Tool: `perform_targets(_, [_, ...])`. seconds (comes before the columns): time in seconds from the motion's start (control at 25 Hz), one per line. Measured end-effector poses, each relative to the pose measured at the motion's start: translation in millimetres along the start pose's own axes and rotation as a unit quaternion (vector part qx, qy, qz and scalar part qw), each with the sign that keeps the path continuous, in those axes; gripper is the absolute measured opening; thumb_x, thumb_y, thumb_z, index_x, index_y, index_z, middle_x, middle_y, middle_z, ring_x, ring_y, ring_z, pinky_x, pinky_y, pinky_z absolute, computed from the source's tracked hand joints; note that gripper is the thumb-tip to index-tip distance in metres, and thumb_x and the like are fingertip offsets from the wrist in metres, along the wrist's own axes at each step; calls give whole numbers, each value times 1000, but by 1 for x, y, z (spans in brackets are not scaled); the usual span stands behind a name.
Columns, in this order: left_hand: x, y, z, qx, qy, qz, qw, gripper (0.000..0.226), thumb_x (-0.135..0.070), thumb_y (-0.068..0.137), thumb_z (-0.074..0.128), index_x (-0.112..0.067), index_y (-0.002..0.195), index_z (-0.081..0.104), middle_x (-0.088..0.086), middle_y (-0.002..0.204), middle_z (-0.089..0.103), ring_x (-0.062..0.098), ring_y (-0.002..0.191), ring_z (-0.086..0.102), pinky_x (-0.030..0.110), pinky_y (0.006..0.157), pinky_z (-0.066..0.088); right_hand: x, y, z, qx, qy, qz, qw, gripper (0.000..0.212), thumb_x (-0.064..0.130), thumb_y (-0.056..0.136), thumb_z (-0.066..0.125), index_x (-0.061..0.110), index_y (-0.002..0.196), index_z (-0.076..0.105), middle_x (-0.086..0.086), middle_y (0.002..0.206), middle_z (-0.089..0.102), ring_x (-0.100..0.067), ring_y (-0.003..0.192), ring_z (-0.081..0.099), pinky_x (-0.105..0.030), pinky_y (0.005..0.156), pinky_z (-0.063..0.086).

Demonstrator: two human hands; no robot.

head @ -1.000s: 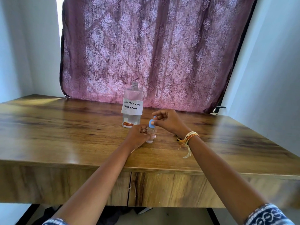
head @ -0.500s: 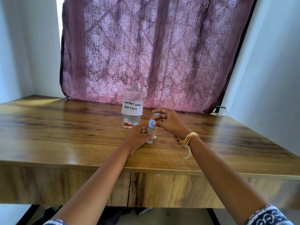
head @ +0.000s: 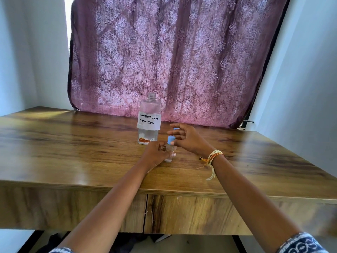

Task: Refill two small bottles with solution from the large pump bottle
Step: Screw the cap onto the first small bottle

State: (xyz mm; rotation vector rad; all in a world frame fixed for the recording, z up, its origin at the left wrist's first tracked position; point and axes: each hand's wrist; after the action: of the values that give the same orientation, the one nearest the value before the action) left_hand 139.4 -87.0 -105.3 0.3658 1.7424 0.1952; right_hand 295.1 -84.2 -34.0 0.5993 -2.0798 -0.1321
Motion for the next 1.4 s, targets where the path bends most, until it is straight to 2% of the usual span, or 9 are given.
perform_targets(0.16, [0, 0, 0, 2, -6, 2, 1000, 28, -8, 74, 80, -31, 88, 72, -16, 73, 73, -8, 71, 66, 8, 60, 48, 0, 1, 3, -12, -6, -1, 1000, 54, -8, 80, 69, 7, 129, 52, -11, 106, 71, -14, 95, 69, -21, 81, 57])
perform_targets(0.4, [1, 1, 0, 0, -3, 7, 1000, 25, -5, 74, 79, -28, 80, 72, -16, 66, 72, -7, 65, 65, 9, 57, 47, -5, 1, 15, -99, -44, 3, 994, 42, 18, 72, 83, 11, 108, 63, -4, 81, 67, -12, 74, 64, -28, 74, 54])
perform_targets(0.52, [3, 2, -1, -1, 1, 11, 1000, 23, -4, 73, 79, -25, 76, 72, -11, 68, 73, 0, 69, 67, 18, 64, 53, -7, -1, 18, -97, -71, -5, 993, 48, 26, 70, 85, 16, 111, 62, 5, 83, 63, -5, 75, 60, -20, 73, 52])
perform_targets(0.72, [3, 3, -1, 3, -6, 0, 1000, 26, -4, 72, 80, -27, 82, 74, -9, 77, 75, 5, 80, 69, 27, 78, 57, -5, -2, 12, -24, 3, 12, 1000, 58, -11, 80, 64, 6, 133, 48, -15, 122, 65, -18, 111, 64, -33, 91, 56])
perform_targets(1.0, [3, 3, 0, -8, -2, -11, 1000, 28, -6, 71, 81, -19, 96, 75, -1, 87, 75, 10, 85, 69, 23, 75, 53, -9, -3, 15, -92, -14, 18, 996, 48, 11, 72, 82, 11, 114, 60, -10, 94, 69, -14, 82, 66, -34, 84, 57])
perform_targets(1.12, [2, 1, -1, -3, 12, 1, 1000, 24, -8, 73, 80, -16, 95, 75, -3, 82, 75, 7, 78, 67, 21, 69, 51, -8, -4, 17, -77, -42, 9, 996, 57, 18, 69, 85, 16, 119, 57, -5, 98, 67, -12, 86, 64, -21, 78, 54])
perform_targets(1.2, [2, 0, -1, -1, 9, 2, 1000, 28, -7, 72, 80, -16, 99, 75, -2, 86, 76, 8, 83, 68, 21, 74, 53, -6, -6, 15, -41, -38, -2, 998, 64, 6, 71, 78, 16, 128, 51, -5, 110, 66, -11, 99, 64, -15, 81, 50])
perform_targets(1.28, [1, 1, 0, -6, 2, -8, 1000, 30, -7, 72, 81, -16, 100, 74, 0, 90, 76, 11, 88, 69, 23, 77, 53, -5, -8, 13, -30, -22, -6, 999, 63, -6, 76, 67, 13, 132, 48, -8, 114, 67, -14, 104, 65, -20, 86, 52])
perform_targets(1.4, [1, 1, 1, -5, -8, -17, 1000, 25, -6, 72, 80, -21, 91, 74, -4, 86, 75, 12, 89, 69, 24, 81, 54, -3, -10, 11, -64, -17, 2, 998, 56, -11, 77, 62, 6, 129, 51, -17, 101, 73, -20, 88, 67, -39, 84, 55])
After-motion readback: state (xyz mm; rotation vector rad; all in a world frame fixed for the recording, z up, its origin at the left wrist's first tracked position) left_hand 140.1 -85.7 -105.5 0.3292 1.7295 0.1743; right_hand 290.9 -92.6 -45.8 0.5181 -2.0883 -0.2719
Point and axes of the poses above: each hand's wrist, its own y-axis towards the middle knuckle, its own z-axis out of the palm, x = y × z
